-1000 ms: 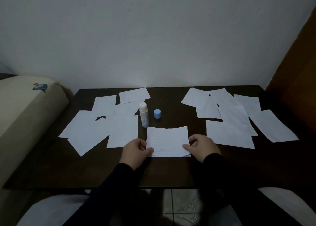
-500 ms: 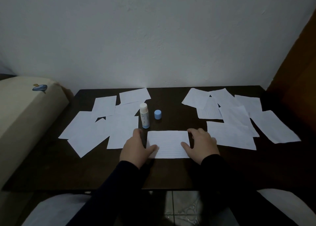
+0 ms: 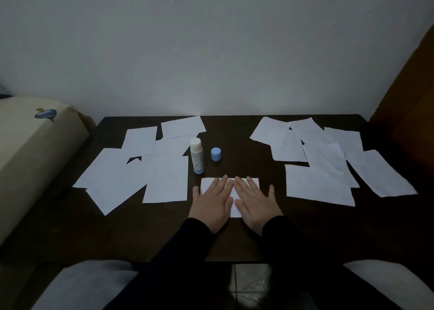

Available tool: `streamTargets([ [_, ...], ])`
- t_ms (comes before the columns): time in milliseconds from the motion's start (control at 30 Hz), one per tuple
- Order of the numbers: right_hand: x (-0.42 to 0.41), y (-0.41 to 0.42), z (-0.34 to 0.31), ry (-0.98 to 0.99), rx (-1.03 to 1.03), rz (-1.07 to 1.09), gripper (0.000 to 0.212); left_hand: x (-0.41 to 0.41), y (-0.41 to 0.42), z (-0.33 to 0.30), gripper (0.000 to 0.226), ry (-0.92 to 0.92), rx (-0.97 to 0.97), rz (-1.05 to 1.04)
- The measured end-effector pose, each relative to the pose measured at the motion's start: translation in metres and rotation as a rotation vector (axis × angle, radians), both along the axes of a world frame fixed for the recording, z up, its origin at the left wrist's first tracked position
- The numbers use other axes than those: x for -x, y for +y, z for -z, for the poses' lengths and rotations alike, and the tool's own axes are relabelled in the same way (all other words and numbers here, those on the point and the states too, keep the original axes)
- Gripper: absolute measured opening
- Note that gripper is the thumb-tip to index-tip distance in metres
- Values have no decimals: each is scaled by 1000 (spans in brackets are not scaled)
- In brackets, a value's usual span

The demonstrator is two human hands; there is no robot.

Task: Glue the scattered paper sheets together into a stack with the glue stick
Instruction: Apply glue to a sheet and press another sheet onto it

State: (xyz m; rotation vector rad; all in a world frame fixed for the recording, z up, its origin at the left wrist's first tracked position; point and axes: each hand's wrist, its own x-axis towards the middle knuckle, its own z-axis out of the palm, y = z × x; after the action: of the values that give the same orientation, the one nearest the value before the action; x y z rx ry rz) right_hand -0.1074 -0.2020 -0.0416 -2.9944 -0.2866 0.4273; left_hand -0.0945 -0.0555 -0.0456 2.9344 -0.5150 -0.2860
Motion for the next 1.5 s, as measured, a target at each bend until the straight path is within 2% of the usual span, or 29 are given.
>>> streamTargets([
  [167,-2,5,2,2,-24,40,57,-2,3,6,58,25,9,-147],
  [367,6,11,3,24,-38,209,62,7,0,8,62,67,-48,-288],
  [467,19,15,3,64,7,178,63,16,2,5,60,59,-93,-261],
  [567,28,14,9,50,-1,55,59,17,4,1,58,25,-157,-141],
  [667,23,11,14,2,-38,-28,80,11,2,-1,57,5,-182,-23],
  [700,19,10,14,-5,-44,-21,80,8,2,-1,57,23,-160,-5],
  [767,9,10,12,-6,-33,6,61,0,2,-1,57,51,-109,8],
  [833,1,11,8,7,-34,36,55,-5,4,0,57,67,-93,3],
  [1000,-5,14,6,24,-27,121,56,-7,0,3,60,86,-97,-124],
  [1267,9,14,4,31,-28,261,81,0,4,-1,64,127,-194,-239],
  [1500,23,14,-2,59,-8,299,78,13,12,-6,63,151,-267,-259],
])
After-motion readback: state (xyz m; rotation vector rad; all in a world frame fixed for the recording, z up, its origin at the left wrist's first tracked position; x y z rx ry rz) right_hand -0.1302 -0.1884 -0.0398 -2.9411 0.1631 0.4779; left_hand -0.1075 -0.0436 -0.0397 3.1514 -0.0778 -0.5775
